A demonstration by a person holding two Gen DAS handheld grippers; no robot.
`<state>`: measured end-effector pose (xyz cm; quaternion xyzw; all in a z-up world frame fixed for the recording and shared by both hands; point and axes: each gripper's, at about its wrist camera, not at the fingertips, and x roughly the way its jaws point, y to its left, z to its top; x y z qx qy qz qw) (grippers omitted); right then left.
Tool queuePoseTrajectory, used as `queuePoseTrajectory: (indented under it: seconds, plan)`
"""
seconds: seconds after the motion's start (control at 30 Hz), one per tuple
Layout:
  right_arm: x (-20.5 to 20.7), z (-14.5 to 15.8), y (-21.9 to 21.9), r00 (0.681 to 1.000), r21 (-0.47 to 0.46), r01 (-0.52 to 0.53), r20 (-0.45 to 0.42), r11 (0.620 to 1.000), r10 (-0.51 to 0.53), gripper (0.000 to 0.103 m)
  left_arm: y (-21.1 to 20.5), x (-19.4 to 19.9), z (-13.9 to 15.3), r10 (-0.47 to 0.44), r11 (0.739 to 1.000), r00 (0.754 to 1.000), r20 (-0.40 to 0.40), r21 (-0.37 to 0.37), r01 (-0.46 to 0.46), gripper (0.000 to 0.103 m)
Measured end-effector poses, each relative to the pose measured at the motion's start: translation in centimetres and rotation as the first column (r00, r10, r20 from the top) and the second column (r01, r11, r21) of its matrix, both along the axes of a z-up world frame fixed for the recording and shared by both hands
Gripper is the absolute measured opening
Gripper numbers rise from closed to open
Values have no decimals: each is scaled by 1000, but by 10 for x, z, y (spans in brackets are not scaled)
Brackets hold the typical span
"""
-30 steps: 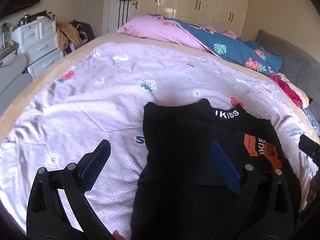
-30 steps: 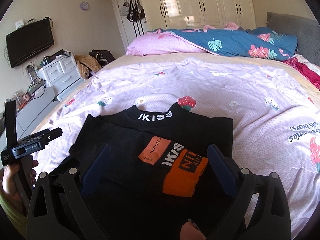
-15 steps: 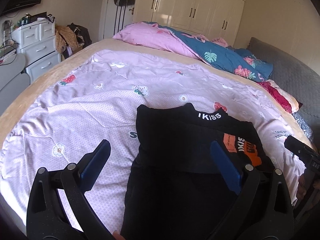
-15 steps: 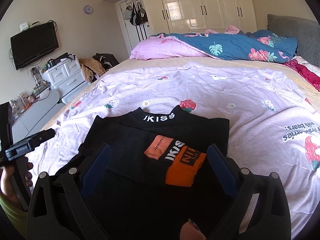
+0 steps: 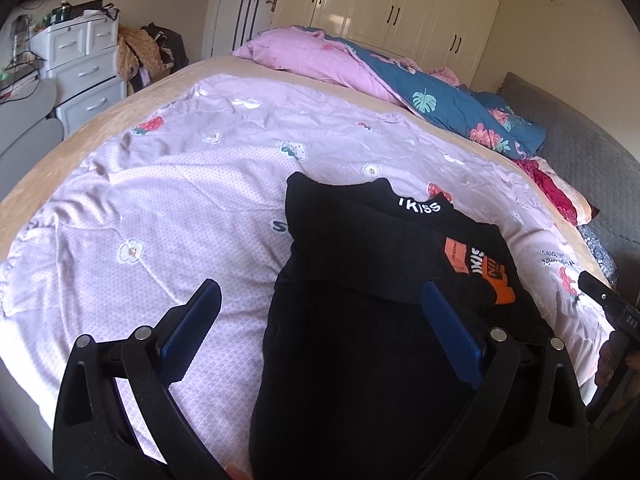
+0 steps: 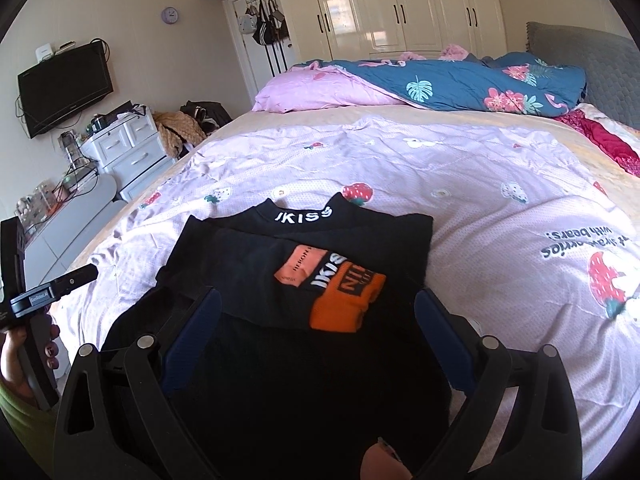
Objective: Fold small clothes
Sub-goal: 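Release the cuff and lift both grippers above the folded shirt, then grasp the shirt hem with both grippers and lift it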
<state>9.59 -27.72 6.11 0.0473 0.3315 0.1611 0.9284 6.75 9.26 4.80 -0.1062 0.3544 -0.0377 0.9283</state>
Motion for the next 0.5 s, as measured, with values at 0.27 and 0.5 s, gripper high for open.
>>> queuePoseTrajectory:
  seconds: [0.27,0.5]
  plan:
    - [-16,-2,-13,1000,13,7,-14,1000,-7,96,20,-23,-6,35,999,999,-40,7,-35,94]
    - [-29,-5,-17,1000,16,6,-31,1000,-6,97,18,-40,-14,15,1000,997,-80,14,-14,94]
